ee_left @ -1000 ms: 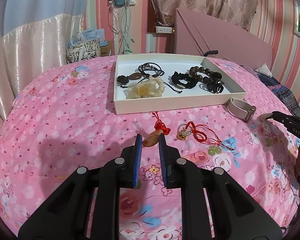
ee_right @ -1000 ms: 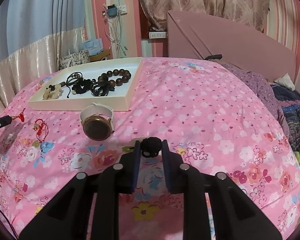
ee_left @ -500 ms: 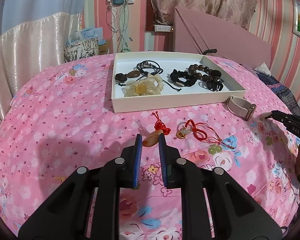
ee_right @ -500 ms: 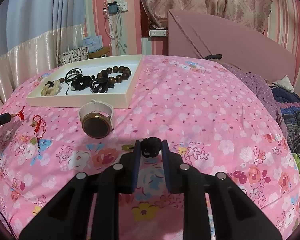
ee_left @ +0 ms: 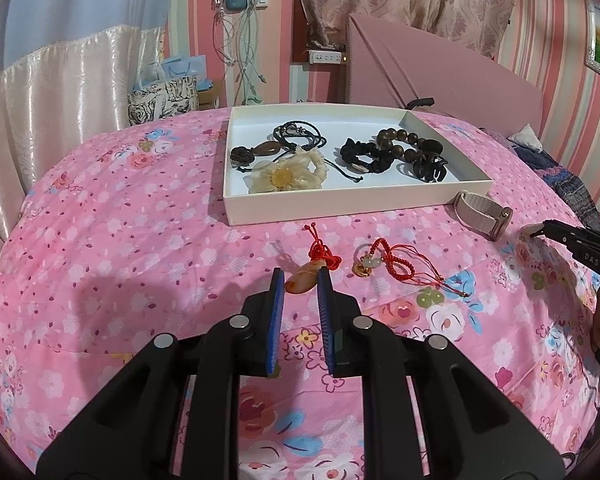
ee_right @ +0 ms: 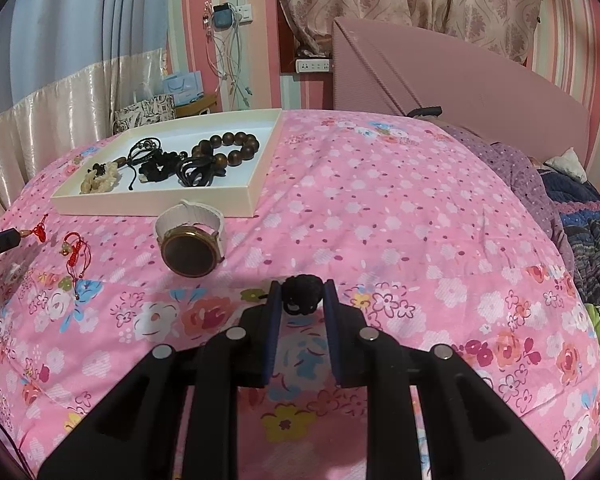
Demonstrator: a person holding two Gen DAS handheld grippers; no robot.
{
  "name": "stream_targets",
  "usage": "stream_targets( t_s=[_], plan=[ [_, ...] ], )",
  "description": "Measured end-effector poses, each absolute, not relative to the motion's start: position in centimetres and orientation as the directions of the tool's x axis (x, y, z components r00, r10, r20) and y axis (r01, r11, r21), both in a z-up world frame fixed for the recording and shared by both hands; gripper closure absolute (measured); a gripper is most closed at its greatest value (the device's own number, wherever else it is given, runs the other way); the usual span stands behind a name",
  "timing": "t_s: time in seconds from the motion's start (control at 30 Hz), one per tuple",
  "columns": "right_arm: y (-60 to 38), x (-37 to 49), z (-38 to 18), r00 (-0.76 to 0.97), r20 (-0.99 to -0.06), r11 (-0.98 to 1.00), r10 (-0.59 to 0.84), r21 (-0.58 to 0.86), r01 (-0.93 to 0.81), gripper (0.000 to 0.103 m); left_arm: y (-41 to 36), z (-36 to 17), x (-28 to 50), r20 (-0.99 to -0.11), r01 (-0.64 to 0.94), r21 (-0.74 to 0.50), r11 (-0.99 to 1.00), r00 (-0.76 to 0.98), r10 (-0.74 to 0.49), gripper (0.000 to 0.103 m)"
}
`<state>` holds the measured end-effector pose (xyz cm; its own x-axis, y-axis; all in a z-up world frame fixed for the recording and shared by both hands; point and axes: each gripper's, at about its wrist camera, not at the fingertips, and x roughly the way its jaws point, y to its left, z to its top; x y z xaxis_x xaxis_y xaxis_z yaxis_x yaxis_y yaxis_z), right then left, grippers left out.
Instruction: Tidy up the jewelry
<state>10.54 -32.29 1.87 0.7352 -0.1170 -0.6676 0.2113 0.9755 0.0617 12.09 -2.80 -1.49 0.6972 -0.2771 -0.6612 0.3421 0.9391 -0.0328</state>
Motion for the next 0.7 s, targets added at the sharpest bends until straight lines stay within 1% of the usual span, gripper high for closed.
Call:
stream_targets(
  t_s=[0.7],
  plan=[
    [-32.35, 10.56, 1.84, 0.734, -0.669, 0.975, -0.117, 0.062, 0.212, 0.082, -2.88, -1.51, 12.12, -0.666, 0.345, -0.030, 0.938, 0.693, -0.276, 0.088]
  ],
)
